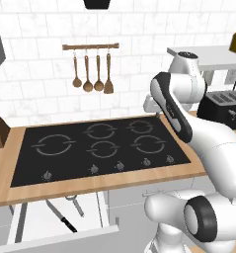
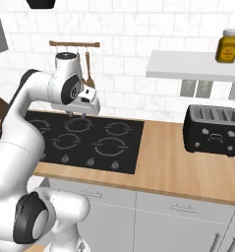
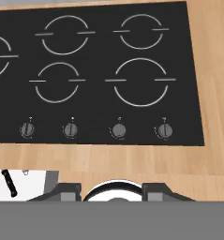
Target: Place the appropriate cutting tool for cutting the cucumber skin on the cutting board.
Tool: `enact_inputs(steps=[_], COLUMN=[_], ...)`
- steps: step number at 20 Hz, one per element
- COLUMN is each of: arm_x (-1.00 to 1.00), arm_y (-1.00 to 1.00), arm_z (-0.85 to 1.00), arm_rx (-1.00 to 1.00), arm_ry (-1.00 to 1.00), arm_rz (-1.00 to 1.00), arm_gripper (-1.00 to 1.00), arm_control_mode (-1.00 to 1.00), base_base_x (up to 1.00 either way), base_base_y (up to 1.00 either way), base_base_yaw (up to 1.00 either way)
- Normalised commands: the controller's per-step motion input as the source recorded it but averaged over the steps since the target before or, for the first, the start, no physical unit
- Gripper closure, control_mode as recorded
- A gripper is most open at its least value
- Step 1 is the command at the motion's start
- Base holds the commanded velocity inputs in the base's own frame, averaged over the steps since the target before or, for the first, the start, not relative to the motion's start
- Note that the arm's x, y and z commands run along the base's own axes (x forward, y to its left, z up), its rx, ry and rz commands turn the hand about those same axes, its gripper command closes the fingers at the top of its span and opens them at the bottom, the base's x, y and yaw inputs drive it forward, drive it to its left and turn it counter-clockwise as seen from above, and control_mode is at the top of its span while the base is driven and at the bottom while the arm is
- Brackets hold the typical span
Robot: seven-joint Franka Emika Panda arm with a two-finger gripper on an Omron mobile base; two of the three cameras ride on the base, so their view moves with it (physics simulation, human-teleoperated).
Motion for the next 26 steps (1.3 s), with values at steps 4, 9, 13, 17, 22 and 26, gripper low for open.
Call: enact_inputs(steps=[4,9,13,17,22,26], arm_x=[0.00,0.00,0.00,0.00,0.00,0.00], arm_y=[0.00,0.00,0.00,0.00,0.00,0.00], arm_z=[0.00,0.00,0.00,0.00,0.00,0.00], arm_rx=[0.00,0.00,0.00,0.00,0.00,0.00], arm_ry=[0.00,0.00,0.00,0.00,0.00,0.00], arm_rz=[0.00,0.00,0.00,0.00,0.00,0.00], arm_gripper=[-1.00,-1.00,-1.00,-1.00,-1.00,-1.00], arm_control_mode=[1.00,1.00,1.00,1.00,1.00,1.00], base_base_x=[0.00,-0.03,-0.43,-1.00,-1.00,-0.84], base_base_y=[0.00,0.00,-0.03,-0.37,0.55,1.00], base_base_yaw=[0.00,0.00,0.00,-0.16,-0.17,-0.15])
